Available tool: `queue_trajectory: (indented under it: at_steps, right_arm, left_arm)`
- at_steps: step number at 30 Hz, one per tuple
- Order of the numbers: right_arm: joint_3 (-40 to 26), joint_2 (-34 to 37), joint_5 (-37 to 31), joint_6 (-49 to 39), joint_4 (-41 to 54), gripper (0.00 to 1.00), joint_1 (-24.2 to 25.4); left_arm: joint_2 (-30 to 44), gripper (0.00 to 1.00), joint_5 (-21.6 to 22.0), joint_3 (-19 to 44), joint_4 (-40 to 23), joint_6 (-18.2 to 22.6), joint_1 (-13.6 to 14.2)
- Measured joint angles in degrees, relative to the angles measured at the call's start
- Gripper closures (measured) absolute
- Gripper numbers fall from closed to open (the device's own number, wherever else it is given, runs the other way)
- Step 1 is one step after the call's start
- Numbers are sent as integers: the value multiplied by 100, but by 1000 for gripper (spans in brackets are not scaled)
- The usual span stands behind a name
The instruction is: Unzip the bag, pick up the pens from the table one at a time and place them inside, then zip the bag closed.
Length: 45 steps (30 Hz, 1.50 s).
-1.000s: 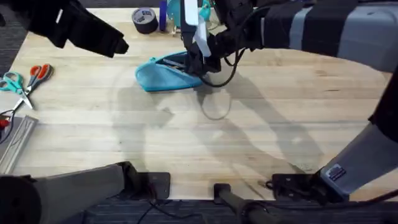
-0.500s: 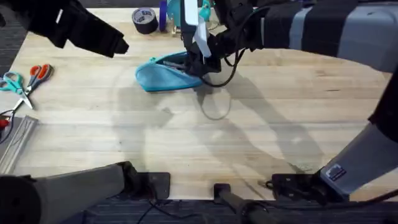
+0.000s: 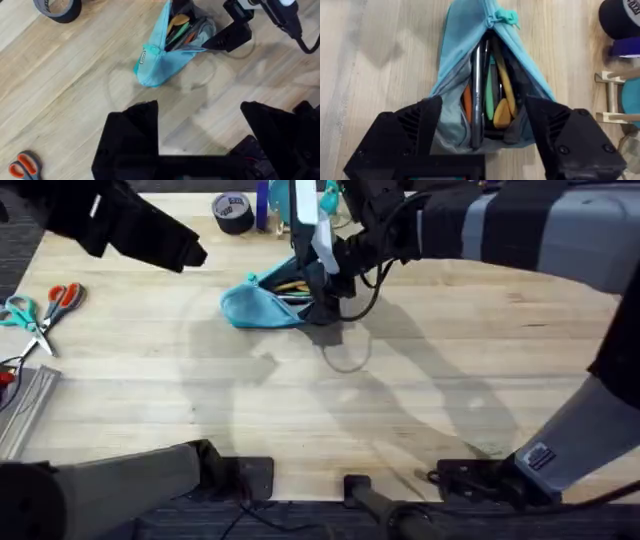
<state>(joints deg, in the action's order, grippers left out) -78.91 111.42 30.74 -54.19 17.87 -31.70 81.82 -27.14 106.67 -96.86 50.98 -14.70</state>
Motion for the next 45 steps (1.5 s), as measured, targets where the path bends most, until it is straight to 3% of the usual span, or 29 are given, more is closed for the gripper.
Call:
queue_trajectory:
  at_steps: [10, 16, 25, 45]
  right_arm:
    - [-93, -2, 4, 465, 22, 5, 0]
    - [-210, -96, 11, 1583, 26, 5, -15]
    - [-304, -1064, -20, 3263, 76, 5, -15]
    - [-317, -2105, -1152, 6240, 1520, 4, -15]
  left_arm:
    - [0, 6, 0, 0, 0, 0, 0]
    - [-2, 6, 0, 2, 0, 0, 0]
    - [0, 6, 0, 0, 0, 0, 0]
    - [-2, 5, 22, 0, 0, 0, 0]
